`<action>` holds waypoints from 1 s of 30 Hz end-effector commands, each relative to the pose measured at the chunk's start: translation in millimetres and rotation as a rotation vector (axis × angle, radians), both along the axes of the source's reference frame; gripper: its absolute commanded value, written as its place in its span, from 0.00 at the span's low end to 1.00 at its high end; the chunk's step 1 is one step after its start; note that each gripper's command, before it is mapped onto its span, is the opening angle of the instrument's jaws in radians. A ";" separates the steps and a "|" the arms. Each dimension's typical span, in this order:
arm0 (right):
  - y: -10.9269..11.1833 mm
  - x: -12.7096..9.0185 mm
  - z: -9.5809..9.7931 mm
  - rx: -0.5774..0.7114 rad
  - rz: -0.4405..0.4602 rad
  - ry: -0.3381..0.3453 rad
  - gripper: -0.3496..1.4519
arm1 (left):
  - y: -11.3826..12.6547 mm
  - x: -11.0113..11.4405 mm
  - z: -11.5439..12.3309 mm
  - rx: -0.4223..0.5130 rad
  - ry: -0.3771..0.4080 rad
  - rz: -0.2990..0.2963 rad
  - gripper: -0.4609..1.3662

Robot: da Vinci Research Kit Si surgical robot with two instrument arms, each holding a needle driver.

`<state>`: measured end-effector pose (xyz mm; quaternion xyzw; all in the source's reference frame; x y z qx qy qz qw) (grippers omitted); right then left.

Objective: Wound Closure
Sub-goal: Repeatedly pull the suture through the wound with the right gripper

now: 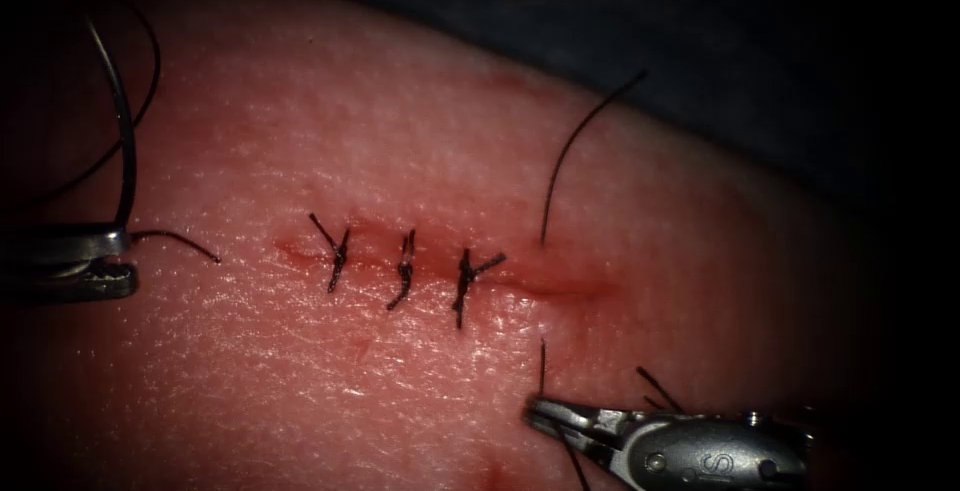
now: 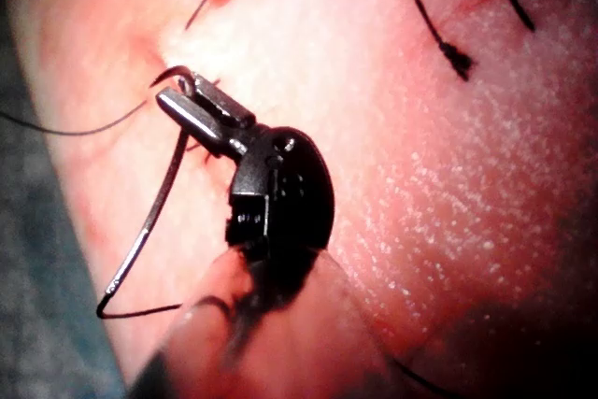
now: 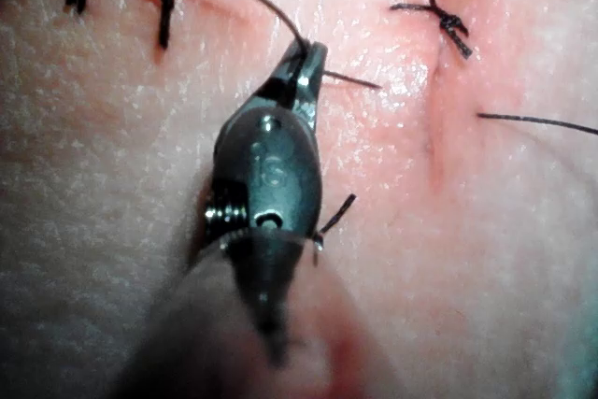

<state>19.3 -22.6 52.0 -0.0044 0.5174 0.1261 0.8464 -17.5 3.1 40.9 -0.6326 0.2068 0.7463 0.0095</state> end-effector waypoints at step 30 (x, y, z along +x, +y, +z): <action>-8.0 3.2 -3.4 0.036 -0.139 0.022 0.00 | -0.3 -0.8 0.2 0.004 0.002 0.015 0.06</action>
